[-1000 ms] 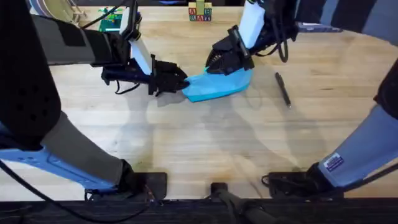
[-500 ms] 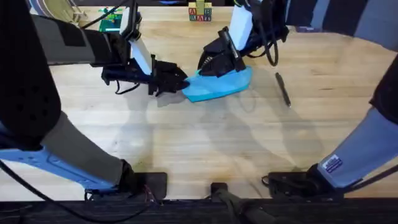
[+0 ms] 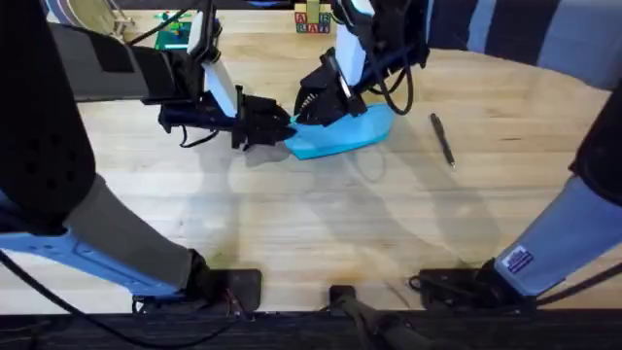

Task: Unzip the bag, pick up the pens from the table one at a time and place them inside, then zip the bag closed.

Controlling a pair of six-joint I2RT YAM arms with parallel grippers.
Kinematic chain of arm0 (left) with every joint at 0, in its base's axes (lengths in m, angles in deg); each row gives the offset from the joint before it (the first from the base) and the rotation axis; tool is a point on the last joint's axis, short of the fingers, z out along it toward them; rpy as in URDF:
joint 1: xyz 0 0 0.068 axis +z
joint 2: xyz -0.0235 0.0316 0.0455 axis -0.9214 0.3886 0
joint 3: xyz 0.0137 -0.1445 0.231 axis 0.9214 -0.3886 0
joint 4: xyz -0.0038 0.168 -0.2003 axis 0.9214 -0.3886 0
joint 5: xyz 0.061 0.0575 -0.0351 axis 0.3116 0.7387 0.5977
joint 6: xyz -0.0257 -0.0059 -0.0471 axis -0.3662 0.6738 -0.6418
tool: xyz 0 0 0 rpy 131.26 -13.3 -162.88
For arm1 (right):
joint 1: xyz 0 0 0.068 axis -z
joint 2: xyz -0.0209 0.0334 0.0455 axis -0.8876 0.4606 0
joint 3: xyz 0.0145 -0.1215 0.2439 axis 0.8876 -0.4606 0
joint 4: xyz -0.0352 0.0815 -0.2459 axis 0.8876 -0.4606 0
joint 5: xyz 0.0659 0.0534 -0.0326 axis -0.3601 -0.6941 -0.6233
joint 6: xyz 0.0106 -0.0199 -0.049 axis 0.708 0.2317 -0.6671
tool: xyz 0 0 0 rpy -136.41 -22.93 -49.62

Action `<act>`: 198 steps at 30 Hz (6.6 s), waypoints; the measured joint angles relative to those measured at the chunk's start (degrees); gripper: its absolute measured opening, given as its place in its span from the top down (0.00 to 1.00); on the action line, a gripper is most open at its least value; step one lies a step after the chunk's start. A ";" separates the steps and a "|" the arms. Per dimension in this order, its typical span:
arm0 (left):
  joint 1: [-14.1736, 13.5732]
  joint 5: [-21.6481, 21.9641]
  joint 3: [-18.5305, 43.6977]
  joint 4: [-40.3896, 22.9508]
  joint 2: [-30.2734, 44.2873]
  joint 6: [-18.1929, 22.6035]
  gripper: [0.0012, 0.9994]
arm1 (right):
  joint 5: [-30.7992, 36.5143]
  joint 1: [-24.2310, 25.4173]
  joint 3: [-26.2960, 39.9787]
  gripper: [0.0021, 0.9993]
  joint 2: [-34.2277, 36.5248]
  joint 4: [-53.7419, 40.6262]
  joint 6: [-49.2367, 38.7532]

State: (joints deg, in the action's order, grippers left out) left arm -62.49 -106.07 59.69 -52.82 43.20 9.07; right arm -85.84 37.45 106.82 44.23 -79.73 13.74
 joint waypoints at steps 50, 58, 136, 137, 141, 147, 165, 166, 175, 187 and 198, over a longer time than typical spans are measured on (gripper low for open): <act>0.00 -0.17 0.00 0.37 0.00 -0.15 0.01 | -1.64 0.29 0.02 0.00 -2.48 -3.36 0.87; 0.00 0.32 0.00 0.42 0.00 -0.15 0.00 | -2.11 5.28 0.03 0.00 -10.88 -8.13 0.87; 1.77 25.57 0.92 -7.58 -43.06 -32.36 0.00 | 28.94 14.75 0.04 0.00 -26.95 -40.09 0.91; 1.77 25.57 0.92 -7.58 -43.06 -32.37 0.00 | 28.63 14.75 0.04 0.00 -26.95 -40.43 0.93; 1.77 25.57 0.92 -7.58 -43.06 -32.37 0.00 | 27.92 14.75 0.04 0.00 -26.95 -39.57 1.81; 1.77 25.57 0.92 -7.58 -43.06 -32.37 0.00 | 27.80 14.75 0.04 0.00 -26.93 -32.00 2.24; 1.77 25.59 0.92 -7.58 -43.06 -32.37 0.00 | 27.60 14.75 0.04 0.97 -26.93 -30.80 2.63; 1.77 25.59 0.92 -7.58 -43.06 -32.37 0.00 | 27.60 14.75 0.04 0.97 -26.93 -30.77 2.60; 1.77 25.57 0.92 -7.58 -43.08 -32.37 0.00 | 27.58 14.75 0.04 0.97 -26.93 -26.33 0.76; 1.77 25.58 0.92 -7.58 -43.07 -32.37 0.00 | 27.58 15.19 0.06 0.97 -23.51 -21.97 -6.90; 1.77 25.59 0.92 -7.58 -43.06 -32.39 0.00 | 27.58 15.19 0.06 0.97 -15.98 -16.42 -8.44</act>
State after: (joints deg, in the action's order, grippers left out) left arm -60.71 -80.48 60.61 -60.40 0.14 -23.32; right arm -58.26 52.64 106.88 28.24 -96.15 5.30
